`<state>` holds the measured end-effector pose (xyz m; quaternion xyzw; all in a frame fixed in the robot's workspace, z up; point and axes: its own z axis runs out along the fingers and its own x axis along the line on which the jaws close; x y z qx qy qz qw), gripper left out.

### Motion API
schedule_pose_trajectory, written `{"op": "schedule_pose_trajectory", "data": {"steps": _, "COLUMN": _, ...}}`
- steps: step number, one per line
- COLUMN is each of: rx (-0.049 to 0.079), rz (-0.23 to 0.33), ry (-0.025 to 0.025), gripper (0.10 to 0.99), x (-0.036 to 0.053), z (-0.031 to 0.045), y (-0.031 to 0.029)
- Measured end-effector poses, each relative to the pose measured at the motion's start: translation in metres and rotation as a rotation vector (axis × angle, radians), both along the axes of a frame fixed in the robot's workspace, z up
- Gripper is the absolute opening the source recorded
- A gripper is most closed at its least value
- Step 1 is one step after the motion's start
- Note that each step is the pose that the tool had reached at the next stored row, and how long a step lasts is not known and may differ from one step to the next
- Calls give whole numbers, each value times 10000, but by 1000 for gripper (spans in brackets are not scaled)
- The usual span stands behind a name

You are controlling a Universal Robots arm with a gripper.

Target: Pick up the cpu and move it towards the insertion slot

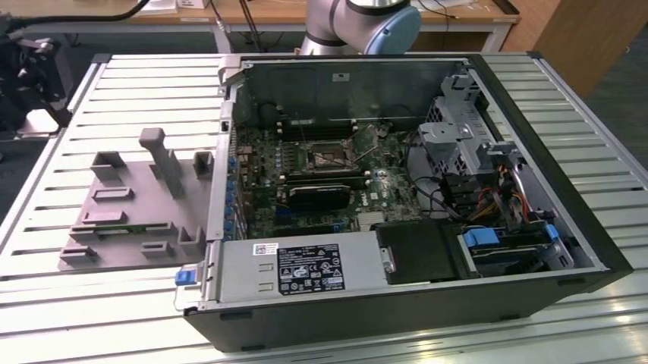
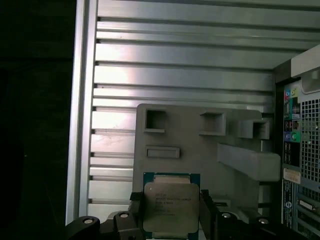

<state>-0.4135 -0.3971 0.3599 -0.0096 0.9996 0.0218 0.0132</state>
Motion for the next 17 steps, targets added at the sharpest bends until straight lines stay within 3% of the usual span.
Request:
{"op": "schedule_pose_trajectory", "data": {"steps": 8, "rx": 0, "rz": 0, "ry": -30, "gripper": 537, "x": 0, "z": 248, "y": 6}}
{"op": "schedule_pose_trajectory", "data": {"steps": 15, "rx": 0, "rz": 0, "ry": -31, "gripper": 537, "x": 1, "z": 264, "y": 7}}
{"op": "schedule_pose_trajectory", "data": {"steps": 17, "rx": 0, "rz": -1, "ry": -31, "gripper": 537, "x": 40, "z": 264, "y": 7}}
